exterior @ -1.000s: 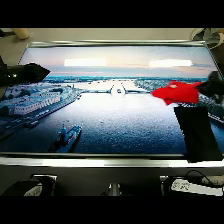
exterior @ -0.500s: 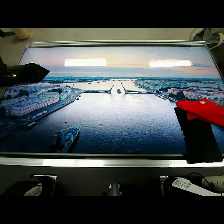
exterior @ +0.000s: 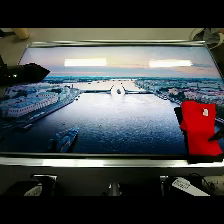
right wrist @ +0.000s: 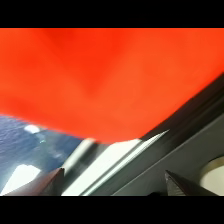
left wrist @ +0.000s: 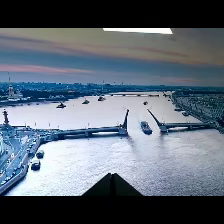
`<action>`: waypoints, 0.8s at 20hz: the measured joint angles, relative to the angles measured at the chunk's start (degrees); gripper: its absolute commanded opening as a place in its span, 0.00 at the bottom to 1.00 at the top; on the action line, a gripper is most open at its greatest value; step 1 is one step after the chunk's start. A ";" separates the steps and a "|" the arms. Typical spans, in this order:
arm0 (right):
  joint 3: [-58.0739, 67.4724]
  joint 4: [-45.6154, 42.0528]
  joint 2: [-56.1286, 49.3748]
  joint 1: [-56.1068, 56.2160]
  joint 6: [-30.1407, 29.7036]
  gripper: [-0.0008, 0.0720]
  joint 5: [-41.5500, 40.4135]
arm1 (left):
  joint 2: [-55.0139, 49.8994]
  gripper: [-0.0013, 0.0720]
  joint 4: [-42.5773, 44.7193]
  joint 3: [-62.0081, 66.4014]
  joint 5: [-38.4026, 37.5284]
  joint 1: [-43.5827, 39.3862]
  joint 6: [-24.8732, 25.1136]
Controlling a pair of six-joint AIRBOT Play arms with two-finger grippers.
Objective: Fold the shirts.
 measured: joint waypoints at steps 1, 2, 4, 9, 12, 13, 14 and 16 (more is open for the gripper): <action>1.07 -1.07 0.02 0.00 -0.55 0.97 -0.94 | -0.02 0.05 0.55 0.24 -0.09 -0.22 0.52; 3.54 -1.11 0.11 0.04 -1.20 0.97 -2.38 | -0.04 0.05 2.03 0.68 -0.22 -0.85 0.85; 10.84 1.51 0.15 2.08 -2.93 0.97 -6.38 | -0.94 0.05 9.01 2.27 -0.50 -2.93 -0.28; 25.22 3.72 -0.11 21.68 -2.82 0.95 -14.86 | -10.05 0.90 32.00 5.07 -8.59 -7.26 -8.17; 26.27 1.92 -3.32 36.72 0.28 0.95 -13.42 | -16.48 0.92 33.88 2.51 -16.90 -8.09 -10.73; 25.97 1.88 -4.90 40.94 0.68 0.95 -11.96 | -17.09 0.91 33.09 0.37 -17.73 -8.17 -11.30; 25.46 1.90 -6.64 44.78 1.16 0.95 -10.62 | -17.09 0.91 31.93 -1.92 -17.38 -8.26 -12.11; 24.37 1.40 -9.57 50.31 2.08 0.95 -9.20 | -16.70 0.91 29.46 -5.99 -15.04 -8.41 -14.23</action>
